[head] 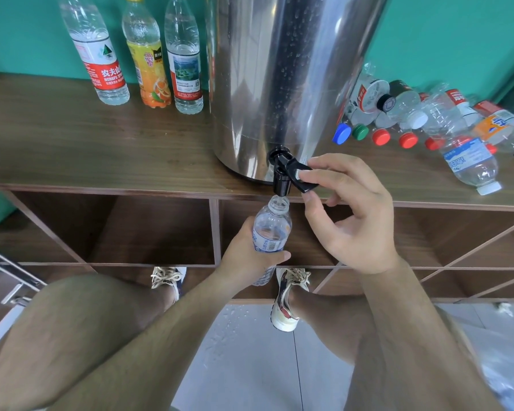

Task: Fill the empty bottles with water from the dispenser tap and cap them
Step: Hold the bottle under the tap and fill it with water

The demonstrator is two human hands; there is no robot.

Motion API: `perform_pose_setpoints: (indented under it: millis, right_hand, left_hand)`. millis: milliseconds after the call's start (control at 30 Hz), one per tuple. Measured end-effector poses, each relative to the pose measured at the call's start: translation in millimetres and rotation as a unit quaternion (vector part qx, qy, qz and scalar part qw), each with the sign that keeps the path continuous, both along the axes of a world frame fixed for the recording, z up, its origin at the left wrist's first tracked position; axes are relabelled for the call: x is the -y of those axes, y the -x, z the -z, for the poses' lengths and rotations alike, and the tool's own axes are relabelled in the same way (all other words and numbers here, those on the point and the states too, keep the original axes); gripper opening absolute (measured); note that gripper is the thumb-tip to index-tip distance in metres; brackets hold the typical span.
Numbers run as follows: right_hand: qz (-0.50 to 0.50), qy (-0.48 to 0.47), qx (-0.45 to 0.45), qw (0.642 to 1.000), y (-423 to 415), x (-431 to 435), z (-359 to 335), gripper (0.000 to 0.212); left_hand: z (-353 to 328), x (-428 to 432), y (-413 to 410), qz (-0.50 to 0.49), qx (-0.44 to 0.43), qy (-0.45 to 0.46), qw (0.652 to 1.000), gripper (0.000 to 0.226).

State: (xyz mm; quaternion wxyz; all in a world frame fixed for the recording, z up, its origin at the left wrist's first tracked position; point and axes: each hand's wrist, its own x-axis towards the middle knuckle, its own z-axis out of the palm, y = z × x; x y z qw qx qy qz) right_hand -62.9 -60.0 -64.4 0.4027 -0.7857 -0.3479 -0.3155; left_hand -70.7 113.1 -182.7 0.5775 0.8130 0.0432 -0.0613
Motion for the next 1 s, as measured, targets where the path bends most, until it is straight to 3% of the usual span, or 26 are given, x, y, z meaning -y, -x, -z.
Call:
perform_pose_setpoints:
  millis: [1000]
  right_hand:
    - [-0.015, -0.014, -0.009, 1.0, -0.8, -1.3, 0.7, 0.022]
  left_hand:
    - [-3.5, 2.4, 1.7, -0.005, 0.001, -0.003, 1.0, 0.077]
